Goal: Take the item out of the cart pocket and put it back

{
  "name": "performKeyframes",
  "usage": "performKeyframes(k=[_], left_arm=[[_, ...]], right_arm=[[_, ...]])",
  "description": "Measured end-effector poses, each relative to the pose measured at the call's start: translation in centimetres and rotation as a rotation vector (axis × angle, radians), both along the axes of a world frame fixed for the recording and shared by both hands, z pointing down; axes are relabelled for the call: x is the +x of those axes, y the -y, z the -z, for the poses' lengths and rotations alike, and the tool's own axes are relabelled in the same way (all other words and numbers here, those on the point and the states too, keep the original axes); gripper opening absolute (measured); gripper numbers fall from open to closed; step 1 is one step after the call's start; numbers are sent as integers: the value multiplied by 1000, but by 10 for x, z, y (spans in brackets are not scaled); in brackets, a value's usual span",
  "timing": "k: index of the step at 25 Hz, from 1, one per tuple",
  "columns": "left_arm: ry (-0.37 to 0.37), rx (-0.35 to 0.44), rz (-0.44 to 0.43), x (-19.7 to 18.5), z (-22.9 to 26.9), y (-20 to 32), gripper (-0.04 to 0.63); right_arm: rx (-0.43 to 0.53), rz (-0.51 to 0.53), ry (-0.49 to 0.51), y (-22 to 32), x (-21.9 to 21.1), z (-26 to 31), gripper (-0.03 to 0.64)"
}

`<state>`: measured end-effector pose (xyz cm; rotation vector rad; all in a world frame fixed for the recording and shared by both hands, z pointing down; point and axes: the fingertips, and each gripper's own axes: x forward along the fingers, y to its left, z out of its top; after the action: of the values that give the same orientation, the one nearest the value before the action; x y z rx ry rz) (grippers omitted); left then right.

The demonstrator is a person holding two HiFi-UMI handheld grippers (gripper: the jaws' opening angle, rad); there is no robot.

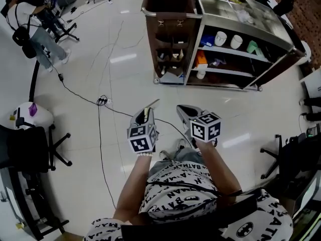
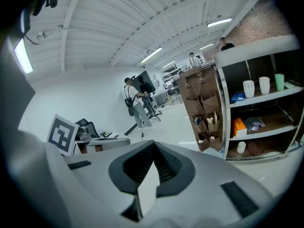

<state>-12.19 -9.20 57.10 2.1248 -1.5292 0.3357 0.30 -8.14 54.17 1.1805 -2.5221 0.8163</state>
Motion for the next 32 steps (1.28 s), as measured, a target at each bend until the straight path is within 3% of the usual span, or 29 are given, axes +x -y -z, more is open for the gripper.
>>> performKeyframes(k=[4, 14, 32], left_arm=[[-18, -16, 15, 5, 0, -9, 69], [-18, 47, 47, 17, 26, 8, 69], [-34, 49, 19, 36, 25, 2, 71]], right_arm=[[31, 32, 6, 9, -3, 14, 0], [84, 48, 24, 25, 16, 34, 0], [82, 38, 20, 18, 30, 36, 0]])
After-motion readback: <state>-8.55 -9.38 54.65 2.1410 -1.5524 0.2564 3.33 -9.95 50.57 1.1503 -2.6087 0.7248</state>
